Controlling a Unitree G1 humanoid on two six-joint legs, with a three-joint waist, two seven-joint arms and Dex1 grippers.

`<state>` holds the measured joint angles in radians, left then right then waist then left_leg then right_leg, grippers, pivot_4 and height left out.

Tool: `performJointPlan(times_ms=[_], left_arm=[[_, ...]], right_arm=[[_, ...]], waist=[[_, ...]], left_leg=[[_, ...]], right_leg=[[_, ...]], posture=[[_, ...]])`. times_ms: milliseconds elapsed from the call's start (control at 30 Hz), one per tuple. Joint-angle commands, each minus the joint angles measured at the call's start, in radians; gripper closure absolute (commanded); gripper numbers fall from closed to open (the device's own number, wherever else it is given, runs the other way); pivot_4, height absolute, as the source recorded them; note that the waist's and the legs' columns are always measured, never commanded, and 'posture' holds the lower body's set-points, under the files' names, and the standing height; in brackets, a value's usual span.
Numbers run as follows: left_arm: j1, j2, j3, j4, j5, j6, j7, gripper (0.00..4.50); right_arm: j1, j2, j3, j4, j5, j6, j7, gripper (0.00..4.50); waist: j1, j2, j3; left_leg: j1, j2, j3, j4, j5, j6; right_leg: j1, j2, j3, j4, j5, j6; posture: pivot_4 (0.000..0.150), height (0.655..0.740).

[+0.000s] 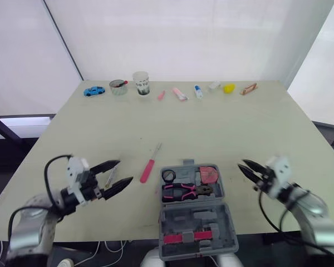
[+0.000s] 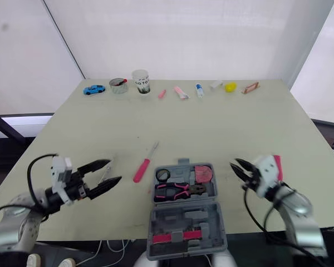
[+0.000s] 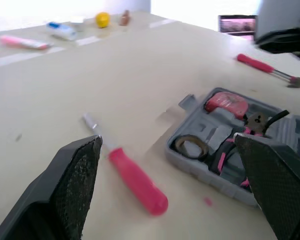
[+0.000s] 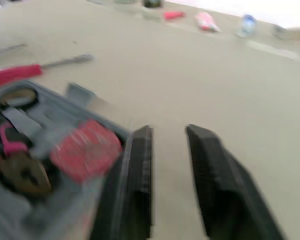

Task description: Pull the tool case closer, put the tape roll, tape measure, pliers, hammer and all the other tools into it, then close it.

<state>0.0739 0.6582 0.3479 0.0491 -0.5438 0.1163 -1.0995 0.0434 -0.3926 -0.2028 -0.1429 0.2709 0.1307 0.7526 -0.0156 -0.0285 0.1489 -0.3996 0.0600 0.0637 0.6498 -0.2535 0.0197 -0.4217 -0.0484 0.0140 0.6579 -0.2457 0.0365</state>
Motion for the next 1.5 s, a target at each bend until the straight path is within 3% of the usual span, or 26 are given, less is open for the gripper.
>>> performJointPlan(times_ms=[33,133,167,600,800,967,1233,1433,1500], left_arm=[[0.051,-0.019,0.059,-0.080,-0.009,-0.032,0.053,0.00],[0.123,-0.053,0.102,-0.074,-0.002,-0.066,0.090,0.00],[0.142,-0.059,0.111,-0.074,-0.001,-0.073,0.097,0.00],[0.330,-0.120,0.168,-0.047,0.035,-0.176,0.155,0.00],[0.359,-0.093,0.153,-0.040,0.050,-0.182,0.129,0.00],[0.342,-0.016,0.064,-0.054,0.061,-0.086,0.056,0.00],[0.198,0.080,-0.024,-0.001,0.126,-0.156,-0.045,0.00],[0.039,0.066,-0.174,0.103,0.181,-0.216,-0.144,0.00],[0.000,0.065,-0.198,0.136,0.192,-0.227,-0.161,0.50]], right_arm=[[0.070,-0.021,-0.076,-0.077,0.059,-0.043,-0.002,1.67],[0.211,-0.024,-0.164,-0.106,0.110,-0.052,-0.001,0.13],[0.247,-0.021,-0.186,-0.111,0.130,-0.054,0.000,0.04],[0.542,0.087,-0.359,0.004,0.257,-0.204,0.024,0.04],[0.605,0.044,-0.366,-0.054,0.266,-0.175,0.028,0.04],[0.569,-0.032,-0.338,-0.091,0.269,-0.107,0.015,0.04],[0.475,-0.132,-0.228,-0.221,0.263,0.005,0.044,0.04],[0.323,-0.254,-0.079,-0.181,0.187,0.039,0.126,0.04],[0.280,-0.284,-0.044,-0.155,0.172,0.034,0.166,0.00]], waist=[[0.001,0.000,0.000],[0.004,0.000,0.000],[0.004,0.000,0.000],[0.002,0.001,0.000],[0.003,0.002,0.001],[0.004,0.003,0.002],[0.004,0.003,0.002],[0.005,0.003,0.003],[0.005,0.002,0.003]], left_leg=[[0.000,0.000,0.000,0.000,0.000,0.000],[0.004,0.000,0.000,0.002,0.000,0.000],[0.006,0.000,0.000,0.002,0.000,0.000],[0.004,0.004,-0.002,0.001,-0.001,-0.001],[0.005,0.004,-0.003,0.001,-0.003,-0.005],[0.004,0.004,-0.003,0.001,-0.003,-0.005],[0.003,0.002,-0.002,0.001,-0.001,-0.001],[0.001,-0.003,0.001,0.001,-0.001,0.000],[0.001,-0.003,0.001,0.002,0.000,0.000]], right_leg=[[0.000,0.000,0.000,0.000,0.000,0.000],[0.003,0.000,0.000,0.001,-0.002,-0.003],[0.005,-0.001,0.000,0.000,-0.002,-0.002],[0.003,-0.005,0.001,-0.002,-0.004,0.000],[0.002,-0.010,0.001,-0.002,-0.005,0.001],[0.002,-0.006,0.000,-0.003,-0.005,0.001],[0.002,-0.004,-0.001,-0.002,-0.004,-0.001],[0.002,-0.004,0.000,-0.003,-0.002,-0.003],[0.002,-0.004,-0.001,-0.002,-0.002,-0.003]], posture=[[0.150,0.7400],[0.150,0.7400],[0.150,0.7400],[0.150,0.7400],[0.150,0.7400],[0.150,0.7400],[0.150,0.7400],[0.150,0.7400],[0.150,0.7400]])
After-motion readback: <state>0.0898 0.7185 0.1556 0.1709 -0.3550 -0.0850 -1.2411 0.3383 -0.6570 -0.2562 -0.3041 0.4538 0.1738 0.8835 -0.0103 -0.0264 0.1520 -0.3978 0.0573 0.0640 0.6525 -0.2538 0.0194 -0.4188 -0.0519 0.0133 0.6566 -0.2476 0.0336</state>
